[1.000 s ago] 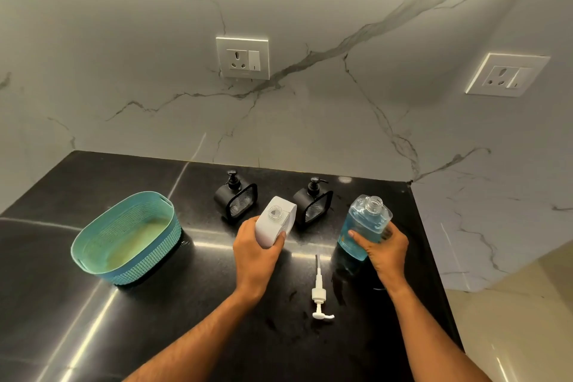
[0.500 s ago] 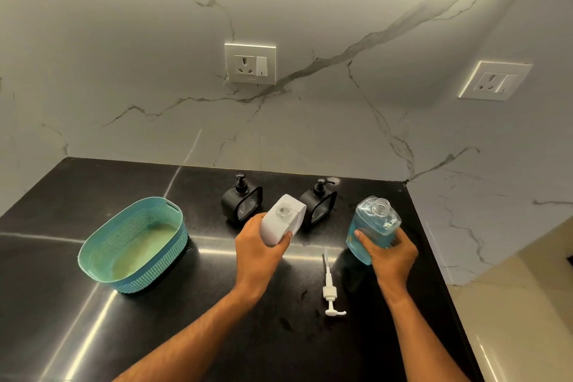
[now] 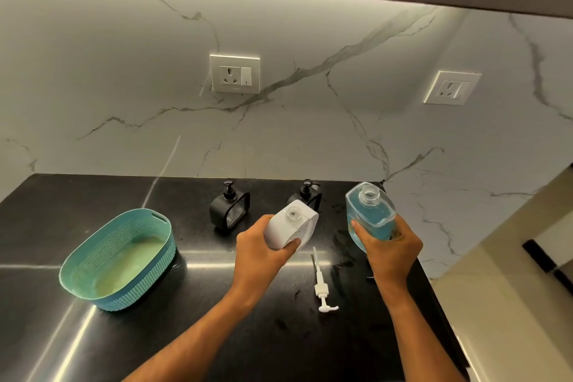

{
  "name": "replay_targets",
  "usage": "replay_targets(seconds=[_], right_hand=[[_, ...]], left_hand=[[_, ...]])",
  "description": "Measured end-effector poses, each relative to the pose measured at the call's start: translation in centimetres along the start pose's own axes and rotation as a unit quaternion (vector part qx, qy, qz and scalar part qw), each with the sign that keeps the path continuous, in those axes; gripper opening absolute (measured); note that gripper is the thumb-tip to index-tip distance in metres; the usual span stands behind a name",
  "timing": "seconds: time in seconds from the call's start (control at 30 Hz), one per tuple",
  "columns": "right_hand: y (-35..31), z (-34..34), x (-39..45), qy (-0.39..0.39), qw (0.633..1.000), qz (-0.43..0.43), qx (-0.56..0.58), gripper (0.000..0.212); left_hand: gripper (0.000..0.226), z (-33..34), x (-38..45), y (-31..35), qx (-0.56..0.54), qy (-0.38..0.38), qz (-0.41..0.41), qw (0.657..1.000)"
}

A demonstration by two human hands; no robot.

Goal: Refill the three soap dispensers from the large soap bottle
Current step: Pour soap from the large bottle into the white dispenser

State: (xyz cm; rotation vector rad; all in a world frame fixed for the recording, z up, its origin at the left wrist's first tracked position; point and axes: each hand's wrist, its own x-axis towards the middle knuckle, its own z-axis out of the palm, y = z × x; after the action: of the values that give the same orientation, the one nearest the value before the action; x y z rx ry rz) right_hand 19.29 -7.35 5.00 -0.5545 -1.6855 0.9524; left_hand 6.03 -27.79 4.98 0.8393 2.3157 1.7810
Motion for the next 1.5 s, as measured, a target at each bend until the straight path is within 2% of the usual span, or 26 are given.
replay_targets(seconds=[0.17,0.5,0.73,1.07,1.5], right_hand=[[-0.8,-0.4,-0.6,0.012,1.0,-0.017,-0.021,0.04],[-1.2,-0.5,-2.6,0.017,0.995,-0.044,-0.091,0.037],[-2.4,0.5,-3.3,-0.012,0.99,-0.07,-0.124,0.039],[-3.6,2.1,-3.7,-0.033,0.98,-0.089,-0.175,0.056],[-4.1,2.6,-3.3,-0.066,0.959,-0.127,-0.244,0.062]], left_hand=[[0.045,-0.1,-0.6,0.7,0.009,0.001,0.021,1.0],[0.041,0.4,-2.3,2.6,0.079,0.098,0.051,0.991],[0.05,0.7,-2.6,2.9,0.104,0.135,0.056,0.984],[0.071,1.0,-2.5,2.2,0.125,0.133,0.056,0.982],[0.067,0.5,-2.3,3.0,0.081,0.124,0.08,0.986]])
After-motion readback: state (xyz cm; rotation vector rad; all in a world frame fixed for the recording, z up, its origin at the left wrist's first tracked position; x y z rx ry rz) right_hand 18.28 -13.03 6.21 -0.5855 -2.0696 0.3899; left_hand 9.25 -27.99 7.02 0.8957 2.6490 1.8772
